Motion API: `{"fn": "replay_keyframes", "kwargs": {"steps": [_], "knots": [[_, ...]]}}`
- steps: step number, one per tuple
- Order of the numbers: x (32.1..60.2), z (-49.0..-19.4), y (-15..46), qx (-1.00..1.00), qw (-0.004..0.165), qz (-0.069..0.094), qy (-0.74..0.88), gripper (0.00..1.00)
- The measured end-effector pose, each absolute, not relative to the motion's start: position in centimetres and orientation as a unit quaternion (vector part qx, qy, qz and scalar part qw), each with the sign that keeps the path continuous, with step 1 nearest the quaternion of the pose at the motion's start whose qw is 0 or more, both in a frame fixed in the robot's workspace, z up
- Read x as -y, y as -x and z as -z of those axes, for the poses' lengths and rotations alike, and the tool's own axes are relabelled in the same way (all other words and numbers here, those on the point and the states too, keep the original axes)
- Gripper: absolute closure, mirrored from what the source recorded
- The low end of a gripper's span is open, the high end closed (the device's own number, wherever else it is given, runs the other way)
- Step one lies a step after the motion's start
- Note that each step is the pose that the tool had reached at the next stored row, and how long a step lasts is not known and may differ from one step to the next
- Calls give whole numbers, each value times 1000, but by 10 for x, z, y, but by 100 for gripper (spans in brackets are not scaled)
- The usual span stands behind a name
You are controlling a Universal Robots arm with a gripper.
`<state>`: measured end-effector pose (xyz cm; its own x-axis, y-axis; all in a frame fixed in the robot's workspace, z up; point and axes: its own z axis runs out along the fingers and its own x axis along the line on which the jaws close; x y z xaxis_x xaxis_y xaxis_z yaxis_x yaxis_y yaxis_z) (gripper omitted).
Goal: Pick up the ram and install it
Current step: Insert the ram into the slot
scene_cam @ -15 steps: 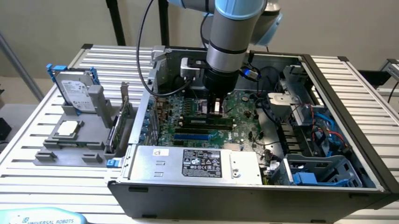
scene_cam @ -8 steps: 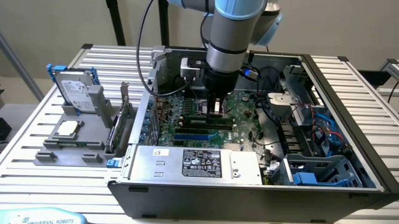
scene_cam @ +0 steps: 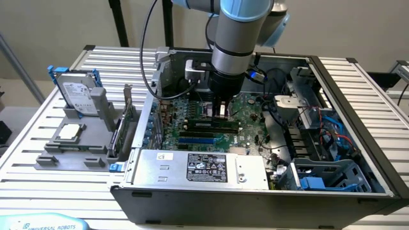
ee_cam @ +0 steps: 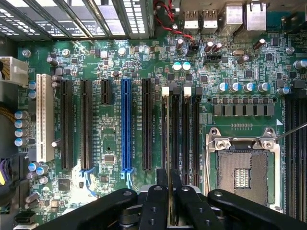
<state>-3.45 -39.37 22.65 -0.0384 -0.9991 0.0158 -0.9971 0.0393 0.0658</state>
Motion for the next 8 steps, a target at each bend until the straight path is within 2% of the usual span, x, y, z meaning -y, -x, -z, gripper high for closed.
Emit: {"fn": "replay_keyframes", "kwargs": {"steps": [8], "knots": [[394, -225, 34, 720, 26, 21, -693, 86]]}}
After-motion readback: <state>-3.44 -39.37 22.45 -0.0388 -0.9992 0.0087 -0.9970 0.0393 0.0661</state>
